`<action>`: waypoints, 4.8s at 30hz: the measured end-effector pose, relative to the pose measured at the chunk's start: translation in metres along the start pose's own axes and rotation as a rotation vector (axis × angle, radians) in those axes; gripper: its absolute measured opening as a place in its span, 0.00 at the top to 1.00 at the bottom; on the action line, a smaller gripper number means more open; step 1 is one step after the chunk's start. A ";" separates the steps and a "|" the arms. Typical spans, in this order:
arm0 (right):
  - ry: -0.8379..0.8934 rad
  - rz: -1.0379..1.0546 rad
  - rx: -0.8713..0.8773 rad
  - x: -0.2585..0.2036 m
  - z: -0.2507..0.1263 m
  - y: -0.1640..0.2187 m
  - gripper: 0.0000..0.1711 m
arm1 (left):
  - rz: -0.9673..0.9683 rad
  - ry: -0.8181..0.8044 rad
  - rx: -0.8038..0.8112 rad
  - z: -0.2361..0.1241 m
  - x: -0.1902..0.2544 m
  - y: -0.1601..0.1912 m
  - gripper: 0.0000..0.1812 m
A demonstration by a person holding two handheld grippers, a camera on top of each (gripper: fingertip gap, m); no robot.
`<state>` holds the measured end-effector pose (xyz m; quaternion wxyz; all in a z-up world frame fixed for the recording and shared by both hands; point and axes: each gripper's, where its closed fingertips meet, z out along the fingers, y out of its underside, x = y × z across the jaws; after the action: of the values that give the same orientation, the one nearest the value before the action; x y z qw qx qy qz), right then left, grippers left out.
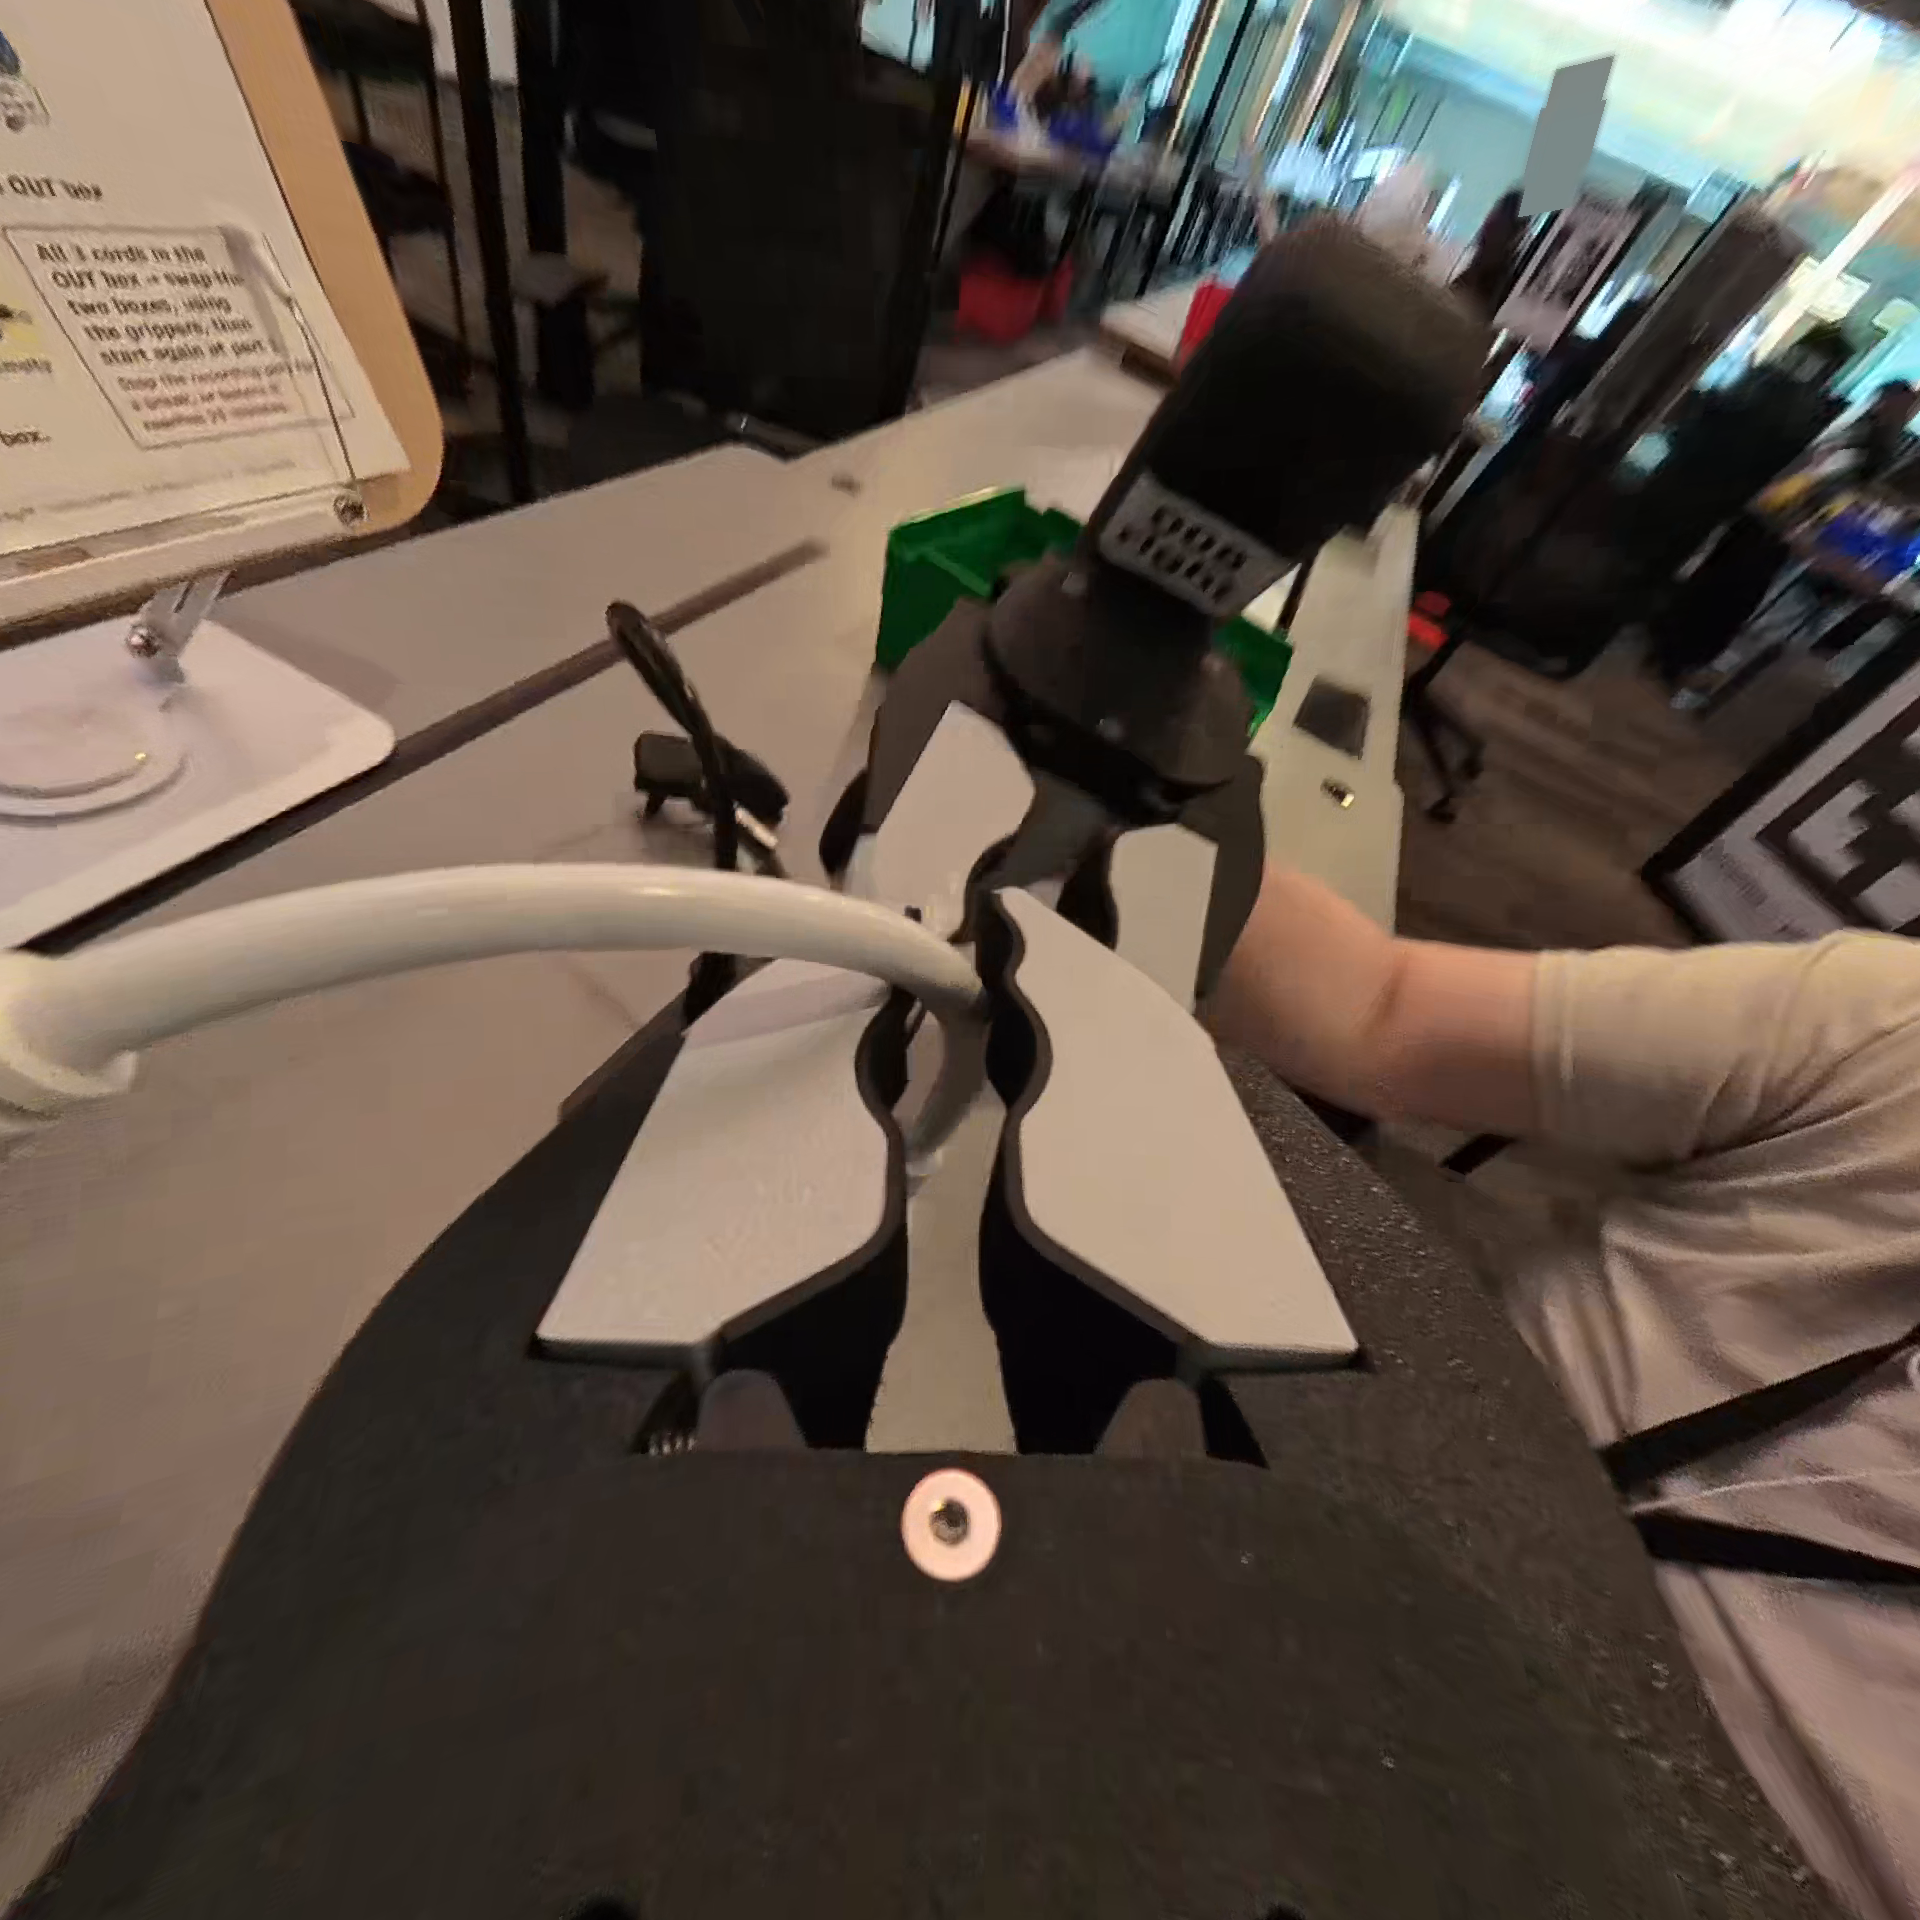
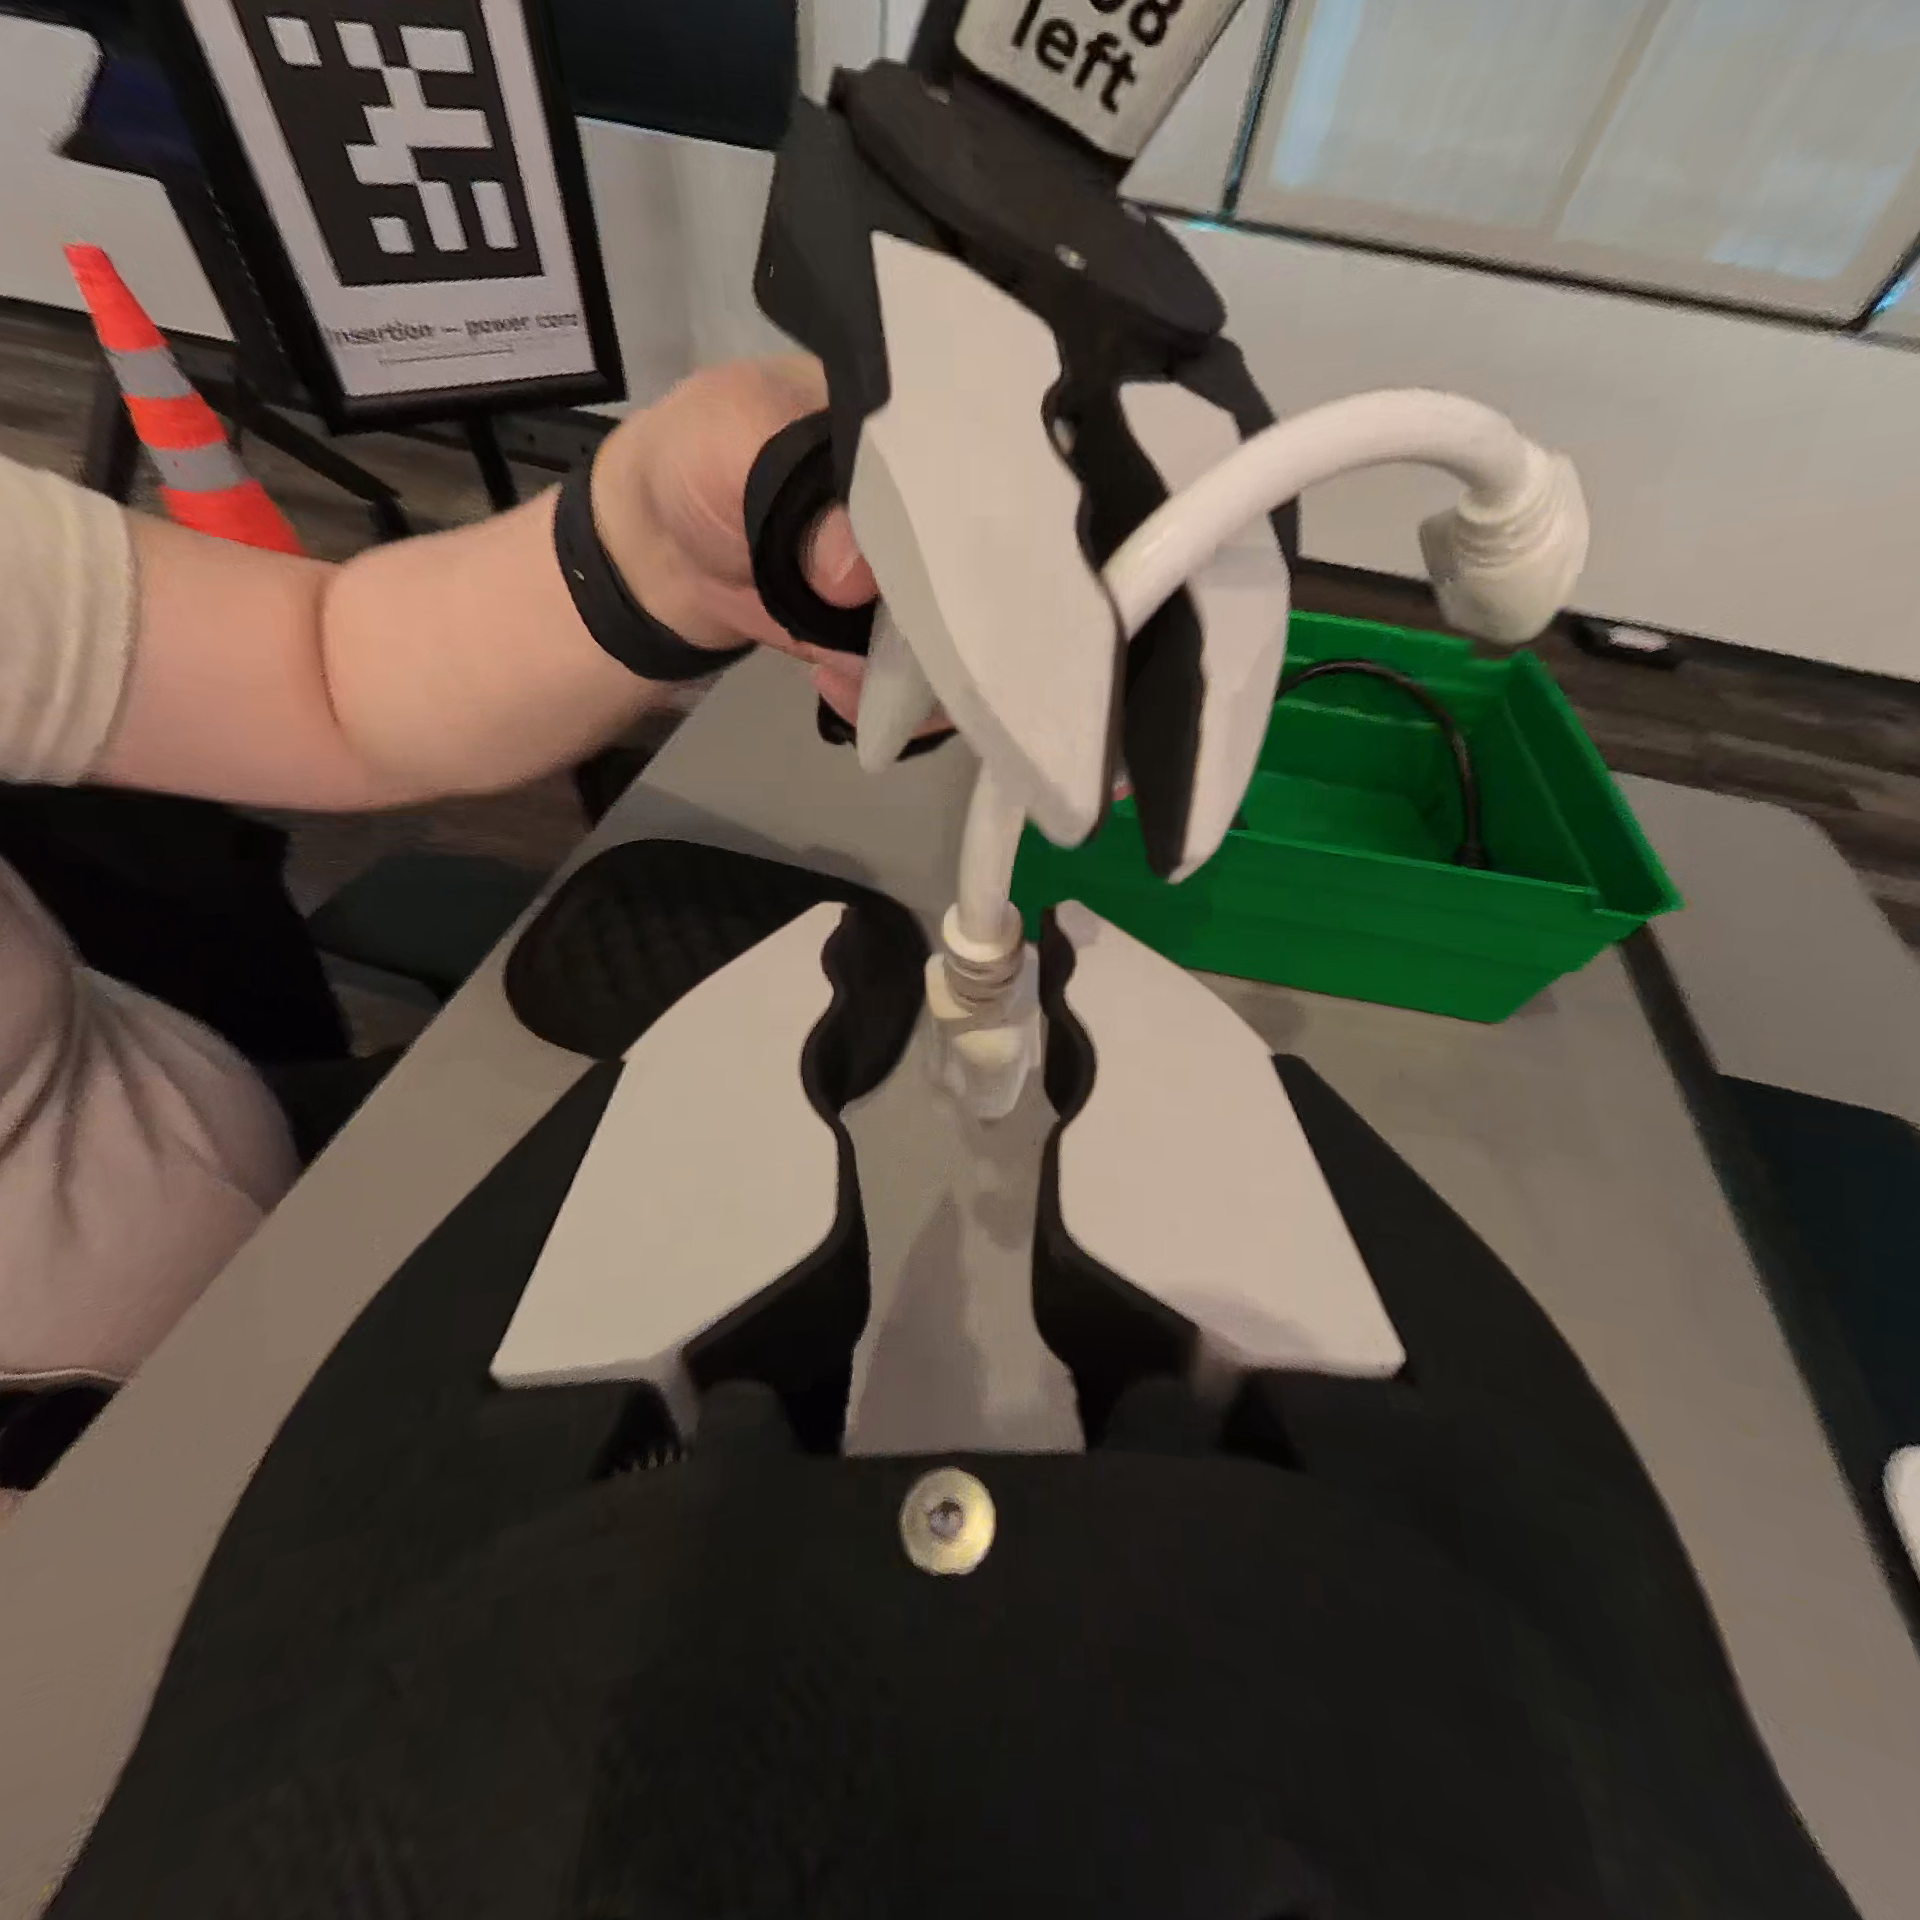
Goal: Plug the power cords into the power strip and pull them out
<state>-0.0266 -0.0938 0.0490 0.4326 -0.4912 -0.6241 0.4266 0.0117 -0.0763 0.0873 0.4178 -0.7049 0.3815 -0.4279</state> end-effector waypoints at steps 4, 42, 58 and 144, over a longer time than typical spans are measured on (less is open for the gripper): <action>0.108 -0.057 -0.010 0.007 -0.019 -0.013 0.80 | 0.074 -0.059 -0.138 0.004 0.007 -0.004 0.97; 0.151 -0.417 0.275 -0.009 -0.044 -0.044 0.85 | -0.292 0.295 0.391 -0.013 0.012 -0.004 0.60; 0.174 -0.464 0.099 -0.004 -0.035 -0.025 0.85 | -0.237 0.446 0.338 0.020 0.026 0.008 0.85; 0.281 -0.577 0.029 -0.002 -0.011 -0.018 0.85 | -0.170 0.398 0.395 -0.009 0.012 0.027 0.85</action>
<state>-0.0201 -0.0976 0.0684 0.6246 -0.3418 -0.6658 0.2231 0.0023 -0.0996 0.0685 0.4266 -0.5413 0.3048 -0.6573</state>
